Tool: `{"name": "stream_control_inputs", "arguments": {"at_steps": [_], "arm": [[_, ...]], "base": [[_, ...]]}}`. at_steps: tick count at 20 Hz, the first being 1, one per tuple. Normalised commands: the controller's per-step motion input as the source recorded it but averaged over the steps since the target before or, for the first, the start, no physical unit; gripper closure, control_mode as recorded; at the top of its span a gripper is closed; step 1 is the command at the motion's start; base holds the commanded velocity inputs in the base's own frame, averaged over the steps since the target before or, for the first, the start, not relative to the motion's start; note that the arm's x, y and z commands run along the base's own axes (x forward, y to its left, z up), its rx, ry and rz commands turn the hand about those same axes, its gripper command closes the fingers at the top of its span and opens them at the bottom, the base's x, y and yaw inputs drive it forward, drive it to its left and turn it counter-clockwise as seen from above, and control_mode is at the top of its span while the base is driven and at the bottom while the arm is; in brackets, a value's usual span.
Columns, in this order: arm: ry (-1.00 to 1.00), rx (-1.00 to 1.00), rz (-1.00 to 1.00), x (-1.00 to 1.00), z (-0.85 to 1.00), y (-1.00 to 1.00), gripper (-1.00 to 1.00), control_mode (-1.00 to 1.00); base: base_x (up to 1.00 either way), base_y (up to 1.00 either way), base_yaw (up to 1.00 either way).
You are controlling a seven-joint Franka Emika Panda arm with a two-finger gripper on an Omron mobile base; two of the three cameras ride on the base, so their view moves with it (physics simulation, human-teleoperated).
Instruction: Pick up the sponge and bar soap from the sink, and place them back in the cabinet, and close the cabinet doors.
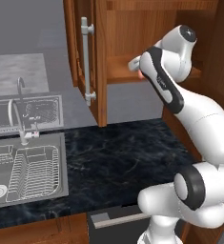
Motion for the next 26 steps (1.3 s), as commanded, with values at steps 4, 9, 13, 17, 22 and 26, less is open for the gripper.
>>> {"name": "stream_control_inputs", "arguments": {"at_steps": [4, 9, 13, 17, 22, 26], "arm": [[0.00, 0.00, 0.03, 0.40, 0.00, 0.05, 1.00, -1.00], [0.00, 0.00, 0.00, 0.42, 0.00, 0.10, 1.00, -1.00], [0.00, 0.00, 0.01, 0.36, -0.01, 0.09, 1.00, -1.00], [0.00, 0.00, 0.02, 0.24, -0.14, 0.04, 1.00, -1.00], [0.00, 0.00, 0.04, 0.19, -0.19, 0.01, 1.00, -1.00], [0.00, 0.00, 0.05, 0.14, -0.23, 0.00, 1.00, -1.00]], "base": [[0.00, 0.00, 0.00], [0.00, 0.00, 0.00], [0.00, 0.00, 0.00], [0.00, 0.00, 0.00], [0.00, 0.00, 0.00], [0.00, 0.00, 0.00]]}}
